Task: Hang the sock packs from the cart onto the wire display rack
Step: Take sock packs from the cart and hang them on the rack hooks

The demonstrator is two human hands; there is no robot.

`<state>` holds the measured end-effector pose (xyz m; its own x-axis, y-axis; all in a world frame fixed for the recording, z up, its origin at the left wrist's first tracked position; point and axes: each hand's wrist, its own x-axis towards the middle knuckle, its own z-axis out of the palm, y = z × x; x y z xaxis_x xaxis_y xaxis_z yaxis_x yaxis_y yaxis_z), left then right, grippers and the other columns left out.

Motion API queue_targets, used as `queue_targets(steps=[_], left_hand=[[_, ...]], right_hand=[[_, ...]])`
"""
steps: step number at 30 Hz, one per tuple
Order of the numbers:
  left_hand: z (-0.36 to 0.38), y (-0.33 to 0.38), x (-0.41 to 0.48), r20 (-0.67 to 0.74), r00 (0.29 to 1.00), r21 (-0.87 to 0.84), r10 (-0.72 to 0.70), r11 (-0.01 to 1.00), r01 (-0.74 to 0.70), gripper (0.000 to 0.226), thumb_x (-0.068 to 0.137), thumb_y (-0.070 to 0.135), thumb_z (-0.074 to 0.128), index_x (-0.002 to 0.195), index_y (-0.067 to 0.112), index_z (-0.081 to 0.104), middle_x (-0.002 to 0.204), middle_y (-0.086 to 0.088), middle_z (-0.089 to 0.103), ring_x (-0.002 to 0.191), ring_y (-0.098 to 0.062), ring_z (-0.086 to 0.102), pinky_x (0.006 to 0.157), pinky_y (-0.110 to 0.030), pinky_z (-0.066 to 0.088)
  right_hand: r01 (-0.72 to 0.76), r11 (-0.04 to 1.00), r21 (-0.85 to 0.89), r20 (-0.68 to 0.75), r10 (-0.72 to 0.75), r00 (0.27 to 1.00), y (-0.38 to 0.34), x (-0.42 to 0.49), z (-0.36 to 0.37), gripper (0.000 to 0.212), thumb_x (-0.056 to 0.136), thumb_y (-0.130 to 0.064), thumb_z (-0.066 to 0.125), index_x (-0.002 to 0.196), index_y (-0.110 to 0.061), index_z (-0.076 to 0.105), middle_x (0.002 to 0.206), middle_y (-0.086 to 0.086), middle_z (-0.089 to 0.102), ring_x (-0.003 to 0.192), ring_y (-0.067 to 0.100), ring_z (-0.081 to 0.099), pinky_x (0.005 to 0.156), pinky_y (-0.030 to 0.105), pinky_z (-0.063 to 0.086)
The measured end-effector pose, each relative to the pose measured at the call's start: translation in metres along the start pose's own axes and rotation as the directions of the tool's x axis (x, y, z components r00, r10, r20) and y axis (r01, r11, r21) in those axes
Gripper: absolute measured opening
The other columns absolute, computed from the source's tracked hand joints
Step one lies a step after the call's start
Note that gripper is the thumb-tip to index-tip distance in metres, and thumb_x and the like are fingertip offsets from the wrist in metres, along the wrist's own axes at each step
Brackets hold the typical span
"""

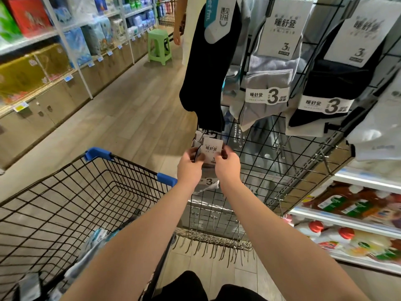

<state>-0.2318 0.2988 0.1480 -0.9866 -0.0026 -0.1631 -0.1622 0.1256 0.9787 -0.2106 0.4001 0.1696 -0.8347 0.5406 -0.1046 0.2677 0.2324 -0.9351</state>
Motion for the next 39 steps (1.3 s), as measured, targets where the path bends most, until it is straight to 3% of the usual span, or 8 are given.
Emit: queue_targets(steps=[3,7,14,18,28,32,35,39], left_hand=[[0.003,-0.005,0.003,0.002,1.000,-0.003,-0.017,1.000,0.017,0.027,0.098,0.027,0.061,0.125,0.024,0.059,0.115,0.005,0.067,0.101,-0.015,0.063,0.072,-0.019,0.046],[-0.001,-0.011,0.012,-0.016,0.999,-0.059,-0.029,0.998,0.028,0.018,0.099,0.029,0.060,0.116,0.033,0.054,0.108,0.011,0.065,0.100,-0.015,0.065,0.076,-0.026,0.051],[-0.006,-0.015,0.034,-0.032,0.999,-0.057,0.012,0.998,-0.014,0.041,0.097,0.025,0.063,0.136,0.029,0.051,0.112,0.005,0.066,0.098,-0.015,0.065,0.082,-0.030,0.054],[-0.003,-0.015,0.040,-0.021,1.000,-0.015,-0.005,1.000,0.004,0.032,0.099,0.027,0.061,0.130,0.022,0.061,0.116,0.001,0.068,0.103,-0.021,0.065,0.093,-0.040,0.054],[-0.003,-0.011,0.042,-0.026,0.999,0.104,0.029,0.994,-0.026,0.031,0.100,0.032,0.057,0.128,0.019,0.061,0.118,-0.001,0.070,0.106,-0.023,0.067,0.092,-0.041,0.055],[-0.011,-0.014,0.025,-0.061,0.995,0.131,-0.084,0.987,0.092,0.037,0.098,0.034,0.059,0.133,0.022,0.056,0.125,0.003,0.065,0.107,-0.023,0.066,0.093,-0.045,0.056],[-0.026,-0.008,-0.002,-0.034,0.996,0.249,-0.087,0.964,0.093,0.018,0.100,0.027,0.054,0.115,0.021,0.062,0.110,0.002,0.068,0.090,-0.013,0.066,0.077,-0.033,0.057],[-0.061,-0.005,-0.055,-0.030,0.998,0.400,-0.054,0.914,0.062,0.023,0.103,0.022,0.049,0.118,0.017,0.067,0.108,0.008,0.064,0.092,-0.010,0.059,0.071,-0.018,0.040]], right_hand=[[-0.015,1.000,-0.007,0.007,0.015,1.000,0.005,0.004,0.002,0.040,0.103,-0.012,0.050,0.142,-0.019,0.055,0.126,0.005,0.067,0.094,0.014,0.061,0.069,0.019,0.047],[0.012,0.999,0.043,0.016,-0.013,1.000,0.001,0.007,0.009,0.035,0.103,-0.013,0.053,0.137,-0.017,0.059,0.127,0.005,0.067,0.111,0.023,0.064,0.078,0.025,0.049],[-0.086,0.972,0.219,-0.077,0.105,0.991,-0.005,0.015,0.027,0.026,0.099,-0.016,0.063,0.124,-0.017,0.067,0.119,0.001,0.068,0.104,0.017,0.060,0.081,0.028,0.047],[-0.153,0.953,0.263,-0.105,0.186,0.977,-0.001,0.018,0.036,0.023,0.101,-0.020,0.060,0.123,-0.018,0.066,0.116,0.000,0.065,0.098,0.018,0.058,0.081,0.030,0.046],[-0.182,0.958,0.222,-0.122,0.212,0.970,0.002,0.013,0.039,0.021,0.099,-0.027,0.064,0.118,-0.020,0.066,0.109,0.001,0.065,0.097,0.023,0.062,0.078,0.033,0.048],[-0.214,0.968,0.129,-0.161,0.233,0.959,0.000,-0.005,0.037,0.021,0.096,-0.027,0.065,0.116,-0.020,0.066,0.115,0.007,0.063,0.096,0.025,0.065,0.082,0.039,0.058],[-0.222,0.966,0.135,-0.077,0.234,0.969,-0.002,-0.030,0.030,0.006,0.096,-0.020,0.062,0.100,-0.021,0.067,0.106,0.002,0.066,0.090,0.018,0.065,0.084,0.040,0.058],[-0.222,0.974,0.042,0.175,0.212,0.961,-0.014,-0.079,0.019,0.013,0.099,-0.020,0.058,0.099,-0.018,0.070,0.091,-0.004,0.068,0.074,0.009,0.056,0.070,0.026,0.047]])
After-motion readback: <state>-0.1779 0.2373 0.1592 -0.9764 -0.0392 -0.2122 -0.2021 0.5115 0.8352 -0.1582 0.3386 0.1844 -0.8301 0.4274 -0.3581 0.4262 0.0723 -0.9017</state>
